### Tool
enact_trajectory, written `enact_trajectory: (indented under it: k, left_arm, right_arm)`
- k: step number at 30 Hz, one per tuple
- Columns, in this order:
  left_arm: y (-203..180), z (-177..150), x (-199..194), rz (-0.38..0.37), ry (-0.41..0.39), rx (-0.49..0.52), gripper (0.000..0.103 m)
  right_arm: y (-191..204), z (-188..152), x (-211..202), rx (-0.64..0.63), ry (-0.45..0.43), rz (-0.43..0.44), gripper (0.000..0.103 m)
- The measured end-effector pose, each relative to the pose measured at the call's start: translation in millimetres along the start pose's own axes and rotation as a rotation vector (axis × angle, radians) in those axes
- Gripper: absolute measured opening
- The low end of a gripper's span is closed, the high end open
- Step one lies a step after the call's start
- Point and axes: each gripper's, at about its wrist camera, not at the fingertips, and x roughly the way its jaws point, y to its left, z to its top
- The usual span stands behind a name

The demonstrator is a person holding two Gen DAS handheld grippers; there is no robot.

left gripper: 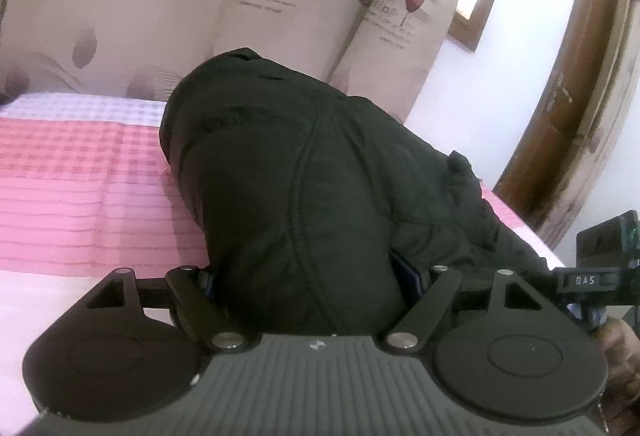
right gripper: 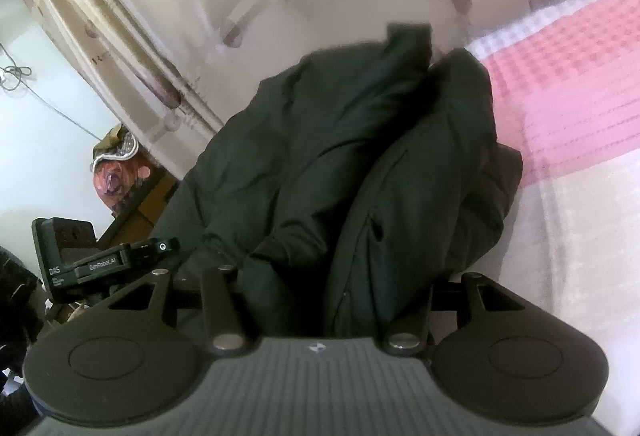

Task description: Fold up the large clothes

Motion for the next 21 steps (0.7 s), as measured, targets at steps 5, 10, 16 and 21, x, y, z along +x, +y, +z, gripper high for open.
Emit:
enact_trajectory:
  k: [5, 10, 16, 21]
  left_arm:
    - [7, -8, -7, 0.025, -0.002, 0.019, 0.077]
    - [8, -12, -8, 0.03, 0.008, 0.002, 0.078]
    - [11, -16, -8, 0.034, 0.007, 0.0, 0.078]
    - [16, -22, -7, 0.042, 0.012, -0.009, 0.082]
  right_arm:
    - [4, -6, 12, 0.0, 0.02, 0.0, 0.051]
    - [2, -10, 13, 0.003, 0.026, -0.002, 0.051]
    - [3, -9, 16, -0.007, 0.034, -0.012, 0.051]
    - [4, -11, 20, -0.038, 0.041, -0.026, 0.051]
